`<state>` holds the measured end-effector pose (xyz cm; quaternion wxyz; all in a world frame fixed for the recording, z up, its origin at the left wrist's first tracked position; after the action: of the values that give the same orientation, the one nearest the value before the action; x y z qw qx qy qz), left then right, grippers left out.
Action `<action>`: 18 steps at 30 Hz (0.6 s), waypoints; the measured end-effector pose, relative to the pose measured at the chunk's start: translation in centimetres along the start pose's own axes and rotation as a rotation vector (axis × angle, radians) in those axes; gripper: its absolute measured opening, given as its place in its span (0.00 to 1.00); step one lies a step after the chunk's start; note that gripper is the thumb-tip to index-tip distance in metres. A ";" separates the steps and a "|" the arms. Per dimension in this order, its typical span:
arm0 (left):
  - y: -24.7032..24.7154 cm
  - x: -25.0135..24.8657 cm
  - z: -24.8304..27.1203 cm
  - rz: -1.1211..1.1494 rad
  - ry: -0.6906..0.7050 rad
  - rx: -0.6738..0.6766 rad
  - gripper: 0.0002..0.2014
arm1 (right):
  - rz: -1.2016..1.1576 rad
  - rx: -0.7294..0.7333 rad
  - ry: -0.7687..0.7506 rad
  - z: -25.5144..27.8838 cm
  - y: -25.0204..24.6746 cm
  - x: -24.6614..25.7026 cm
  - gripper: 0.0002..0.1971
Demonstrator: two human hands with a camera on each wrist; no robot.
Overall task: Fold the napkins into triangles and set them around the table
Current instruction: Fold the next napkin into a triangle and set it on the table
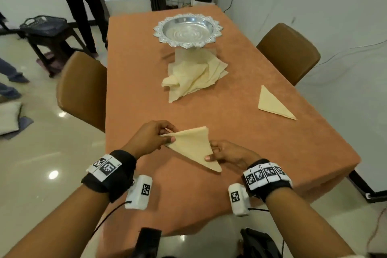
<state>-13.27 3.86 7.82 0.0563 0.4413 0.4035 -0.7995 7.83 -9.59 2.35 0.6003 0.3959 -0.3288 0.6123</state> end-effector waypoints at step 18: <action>-11.7 12.3 -7.2 0.054 -0.129 0.191 0.06 | -0.257 -0.545 0.070 -9.8 15.7 0.3 0.05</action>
<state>-21.14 19.96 3.49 0.0611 0.4031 0.3090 -0.8592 -8.62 -1.88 -0.84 0.7678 0.2373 -0.4073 0.4339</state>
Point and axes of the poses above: each hand's wrist, its own z-axis away from the middle knuckle, its own y-axis out of the palm, x = y × z, the point moved 1 cm from there along -z, towards the middle knuckle, and after that the axes turned 4 degrees about -y, right-handed, at the moved point
